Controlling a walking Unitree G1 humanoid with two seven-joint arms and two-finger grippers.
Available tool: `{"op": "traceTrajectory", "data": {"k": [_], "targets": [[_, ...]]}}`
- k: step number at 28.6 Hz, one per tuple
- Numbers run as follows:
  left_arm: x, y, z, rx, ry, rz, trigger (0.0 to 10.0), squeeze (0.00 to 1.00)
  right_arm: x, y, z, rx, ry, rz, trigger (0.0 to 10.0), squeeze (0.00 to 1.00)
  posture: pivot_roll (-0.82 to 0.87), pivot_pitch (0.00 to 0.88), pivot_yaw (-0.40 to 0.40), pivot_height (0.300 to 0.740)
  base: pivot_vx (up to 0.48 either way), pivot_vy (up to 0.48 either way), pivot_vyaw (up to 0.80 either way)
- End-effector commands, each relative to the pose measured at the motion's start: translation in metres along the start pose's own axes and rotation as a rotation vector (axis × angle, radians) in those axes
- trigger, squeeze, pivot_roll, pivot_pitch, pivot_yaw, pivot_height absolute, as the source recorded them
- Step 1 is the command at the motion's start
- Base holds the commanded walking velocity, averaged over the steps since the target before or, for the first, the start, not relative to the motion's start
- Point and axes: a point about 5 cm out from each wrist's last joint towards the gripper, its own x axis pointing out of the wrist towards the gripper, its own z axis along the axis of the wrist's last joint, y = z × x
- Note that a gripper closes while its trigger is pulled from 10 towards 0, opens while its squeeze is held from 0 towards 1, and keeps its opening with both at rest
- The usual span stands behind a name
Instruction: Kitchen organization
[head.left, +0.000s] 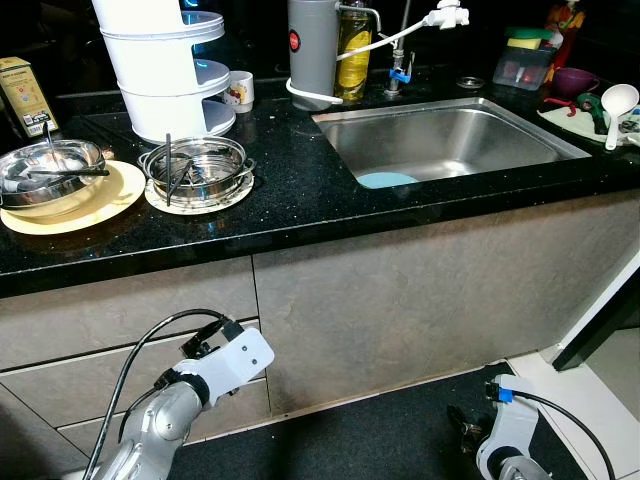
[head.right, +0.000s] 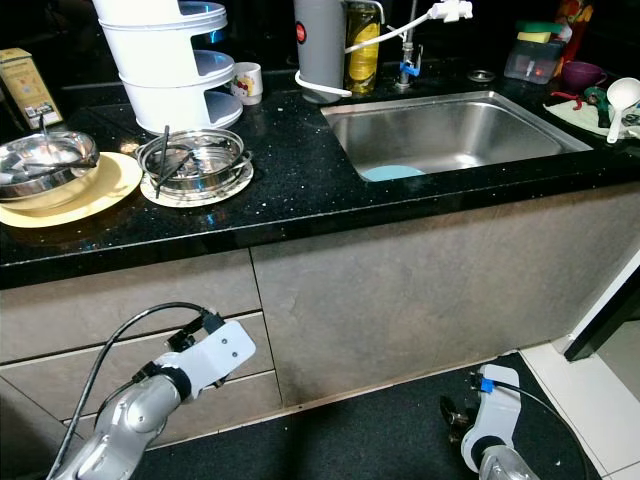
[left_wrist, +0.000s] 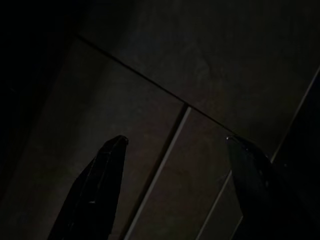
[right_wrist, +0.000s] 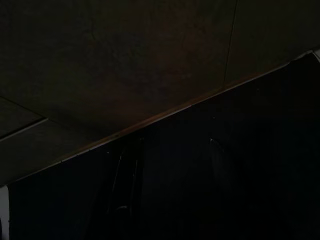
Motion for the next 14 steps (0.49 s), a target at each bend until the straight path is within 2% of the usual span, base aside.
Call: {"op": "traceTrajectory", "data": {"k": [1,2,4,6,14], "targets": [[-0.0009,0.0025,-0.0021,0.027,0.007,0.0,10.0,0.0,0.0008,-0.0004,0.004,-0.008,-0.014,0.003,10.0,0.0,-0.01,0.0,-0.021,0.74,0.0,0.0,0.0],[0.0009,0.0021,-0.0013,-0.029,-0.035,0.016,10.0,0.0,0.0005,-0.0003,0.0041,-0.008,-0.016,0.003,10.0,0.0,-0.01,0.0,-0.02,0.74,0.0,0.0,0.0],[0.0015,0.0021,0.0005,-0.023,-0.021,-0.006,10.0,0.0,0.0005,0.0,0.0047,-0.007,-0.018,0.002,10.0,0.0,-0.01,0.0,-0.021,0.74,0.0,0.0,0.0],[-0.0001,0.0026,0.0045,-0.005,-0.048,0.017,10.0,0.0,0.0008,0.0006,0.0053,-0.007,-0.02,0.003,10.0,0.0,-0.01,0.0,-0.025,0.74,0.0,0.0,0.0],[-0.002,0.0037,0.0044,-0.011,-0.05,0.026,10.0,0.0,0.0014,0.0027,0.0059,-0.008,-0.021,0.009,10.0,0.0,-0.01,0.0,-0.027,0.74,0.0,0.0,0.0]]}}
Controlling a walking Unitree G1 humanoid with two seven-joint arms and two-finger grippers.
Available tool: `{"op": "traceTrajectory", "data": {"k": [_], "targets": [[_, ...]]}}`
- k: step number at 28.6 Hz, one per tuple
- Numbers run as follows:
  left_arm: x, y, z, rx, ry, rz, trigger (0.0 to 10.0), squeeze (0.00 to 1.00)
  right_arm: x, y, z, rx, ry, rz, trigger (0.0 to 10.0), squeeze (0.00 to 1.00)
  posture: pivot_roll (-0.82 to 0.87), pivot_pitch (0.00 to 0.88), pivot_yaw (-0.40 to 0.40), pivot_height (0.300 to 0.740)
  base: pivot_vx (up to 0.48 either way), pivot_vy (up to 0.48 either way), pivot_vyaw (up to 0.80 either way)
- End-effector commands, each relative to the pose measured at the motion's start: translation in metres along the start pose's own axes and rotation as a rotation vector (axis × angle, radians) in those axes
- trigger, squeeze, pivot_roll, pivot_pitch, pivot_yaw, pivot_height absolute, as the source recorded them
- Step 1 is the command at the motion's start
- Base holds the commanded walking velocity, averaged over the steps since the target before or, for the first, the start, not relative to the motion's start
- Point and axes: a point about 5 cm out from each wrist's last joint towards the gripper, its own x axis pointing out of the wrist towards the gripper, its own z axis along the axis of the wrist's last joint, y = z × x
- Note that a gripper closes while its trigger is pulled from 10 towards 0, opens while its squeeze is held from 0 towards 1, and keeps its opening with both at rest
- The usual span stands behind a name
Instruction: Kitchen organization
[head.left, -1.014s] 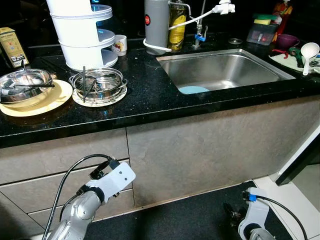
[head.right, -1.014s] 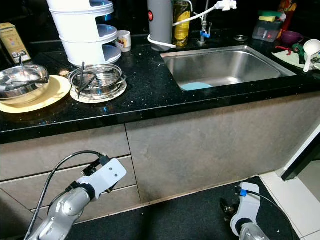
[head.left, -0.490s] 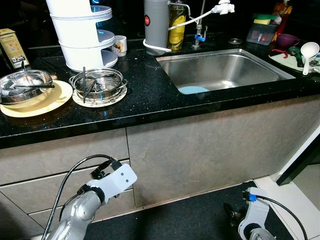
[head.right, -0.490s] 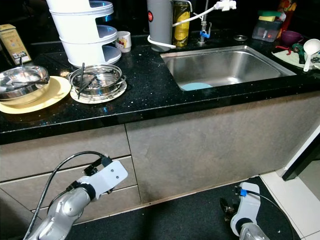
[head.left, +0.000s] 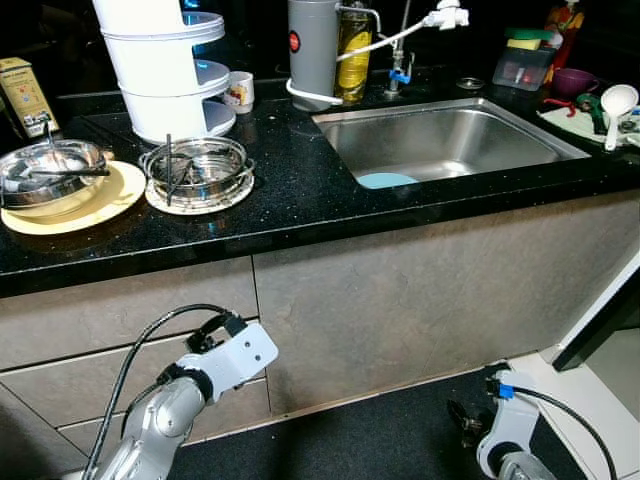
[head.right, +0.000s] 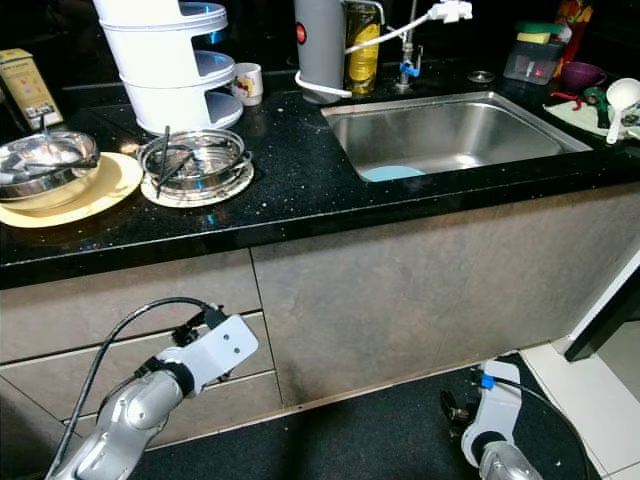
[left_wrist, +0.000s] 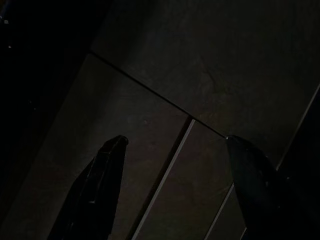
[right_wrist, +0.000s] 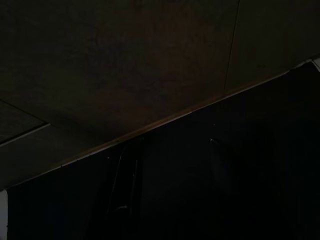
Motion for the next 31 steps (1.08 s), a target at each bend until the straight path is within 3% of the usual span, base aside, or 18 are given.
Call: {"op": "traceTrajectory", "data": {"k": [1,31], "targets": [[-0.0014,0.002,-0.0001,0.006,-0.004,0.01,10.0,0.0,0.0006,0.002,0.0003,0.0,0.001,0.004,10.0,0.0,-0.01,0.0,-0.026,0.74,0.0,0.0,0.0],[-0.0014,0.005,-0.0003,-0.01,-0.007,0.002,10.0,0.0,0.0008,0.0034,0.0016,-0.001,-0.001,0.004,10.0,0.0,-0.01,0.0,-0.024,0.74,0.0,0.0,0.0]]}}
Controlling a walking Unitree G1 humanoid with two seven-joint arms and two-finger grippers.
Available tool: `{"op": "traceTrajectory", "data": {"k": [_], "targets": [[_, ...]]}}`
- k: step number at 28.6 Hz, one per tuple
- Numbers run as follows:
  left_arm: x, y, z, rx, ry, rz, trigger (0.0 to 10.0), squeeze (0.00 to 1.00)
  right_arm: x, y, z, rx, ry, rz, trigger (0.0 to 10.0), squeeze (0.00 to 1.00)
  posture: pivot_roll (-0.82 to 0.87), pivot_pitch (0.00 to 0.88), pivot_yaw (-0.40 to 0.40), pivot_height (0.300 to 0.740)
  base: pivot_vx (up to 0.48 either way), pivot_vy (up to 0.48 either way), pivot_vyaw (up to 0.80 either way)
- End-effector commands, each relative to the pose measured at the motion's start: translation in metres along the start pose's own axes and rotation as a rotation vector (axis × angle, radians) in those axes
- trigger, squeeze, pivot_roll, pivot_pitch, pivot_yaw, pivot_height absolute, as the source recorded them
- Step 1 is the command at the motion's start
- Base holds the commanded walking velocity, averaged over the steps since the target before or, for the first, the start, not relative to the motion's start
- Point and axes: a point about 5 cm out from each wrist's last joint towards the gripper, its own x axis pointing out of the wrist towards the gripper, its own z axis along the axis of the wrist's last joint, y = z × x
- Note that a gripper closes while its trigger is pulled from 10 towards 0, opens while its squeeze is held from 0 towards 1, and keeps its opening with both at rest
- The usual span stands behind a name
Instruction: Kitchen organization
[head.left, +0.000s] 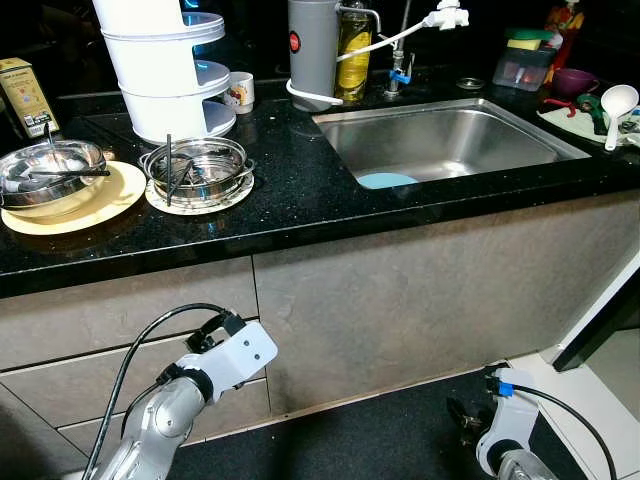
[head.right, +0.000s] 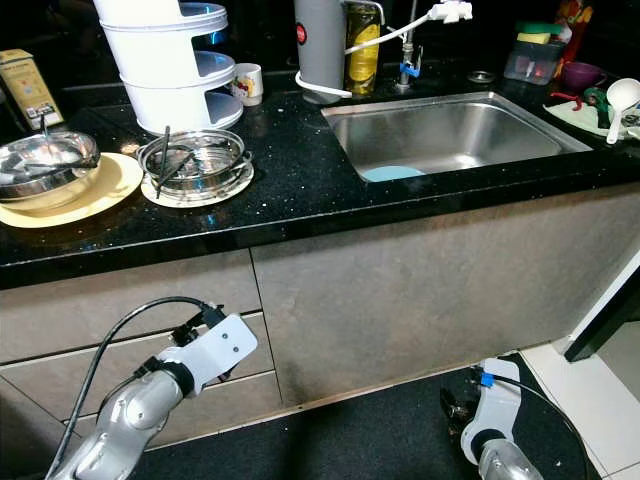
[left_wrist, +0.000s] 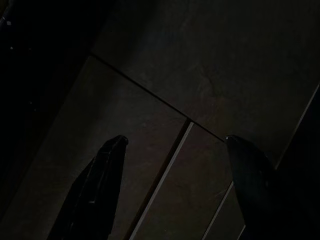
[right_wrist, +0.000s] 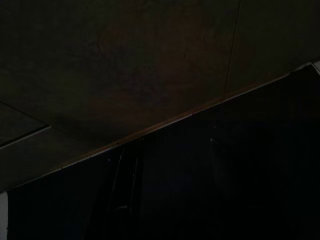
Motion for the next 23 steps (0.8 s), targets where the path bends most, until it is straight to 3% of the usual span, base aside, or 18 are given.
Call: {"op": "traceTrajectory", "data": {"k": [1,23], "targets": [[-0.001,0.0044,-0.0015,0.009,0.002,0.0,10.0,0.0,0.0005,0.0023,-0.0011,0.0,0.008,0.001,10.0,0.0,-0.01,0.0,-0.027,0.74,0.0,0.0,0.0],[0.0014,0.0042,-0.0019,0.008,0.002,-0.002,10.0,0.0,0.0022,0.0026,-0.0009,0.0,0.014,-0.001,10.0,0.0,0.01,0.0,-0.026,0.74,0.0,0.0,0.0]]}}
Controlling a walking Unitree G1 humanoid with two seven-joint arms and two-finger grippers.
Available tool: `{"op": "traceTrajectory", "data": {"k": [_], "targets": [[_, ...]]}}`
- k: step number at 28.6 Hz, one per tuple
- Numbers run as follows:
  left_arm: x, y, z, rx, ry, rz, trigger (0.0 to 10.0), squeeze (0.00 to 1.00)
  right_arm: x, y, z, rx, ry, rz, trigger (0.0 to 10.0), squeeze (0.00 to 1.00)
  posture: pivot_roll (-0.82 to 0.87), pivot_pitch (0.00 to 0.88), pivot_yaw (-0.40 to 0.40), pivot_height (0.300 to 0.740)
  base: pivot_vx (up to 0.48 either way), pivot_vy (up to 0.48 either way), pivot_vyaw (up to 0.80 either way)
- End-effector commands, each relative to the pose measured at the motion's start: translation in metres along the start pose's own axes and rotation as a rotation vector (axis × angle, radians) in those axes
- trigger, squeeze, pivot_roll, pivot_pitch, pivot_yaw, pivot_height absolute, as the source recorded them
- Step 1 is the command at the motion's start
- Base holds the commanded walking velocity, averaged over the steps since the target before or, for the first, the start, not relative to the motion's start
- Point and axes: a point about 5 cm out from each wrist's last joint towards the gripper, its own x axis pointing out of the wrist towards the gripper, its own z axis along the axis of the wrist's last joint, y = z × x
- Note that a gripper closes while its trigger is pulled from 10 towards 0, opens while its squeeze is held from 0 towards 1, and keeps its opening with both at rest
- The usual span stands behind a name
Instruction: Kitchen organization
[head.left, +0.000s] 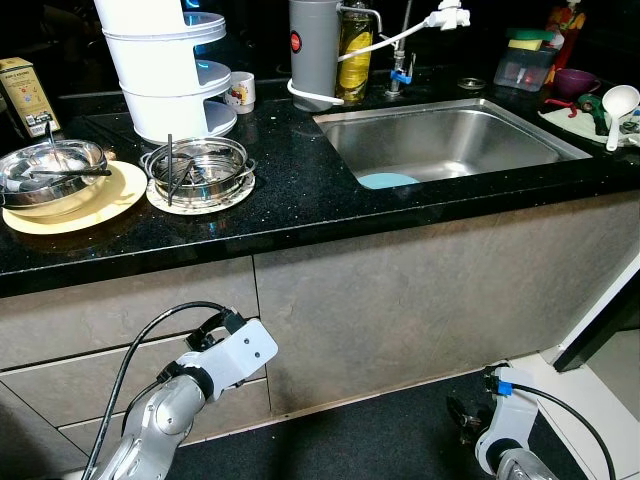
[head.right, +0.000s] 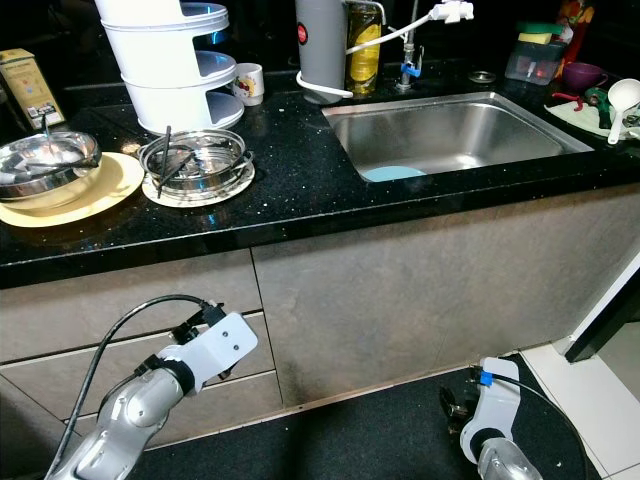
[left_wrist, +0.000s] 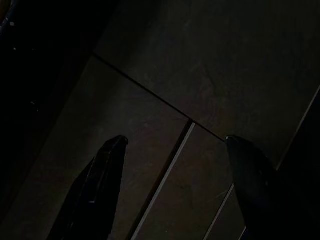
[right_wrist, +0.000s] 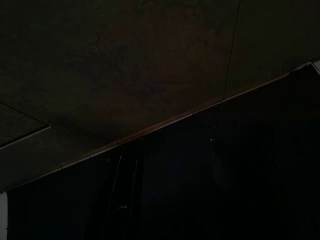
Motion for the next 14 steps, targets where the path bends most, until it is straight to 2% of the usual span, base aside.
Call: {"op": "traceTrajectory", "data": {"k": [1,14], "targets": [[0.0,0.0026,-0.0026,0.006,0.005,-0.004,10.0,0.0,0.0013,0.0017,-0.0011,-0.002,0.013,0.003,10.0,0.0,0.01,0.0,-0.027,0.74,0.0,0.0,0.0],[-0.0006,0.0028,-0.0025,0.005,0.004,-0.003,10.0,0.0,0.0008,0.0008,-0.0015,-0.002,0.016,0.002,10.0,0.0,0.01,0.0,-0.027,0.74,0.0,0.0,0.0]]}}
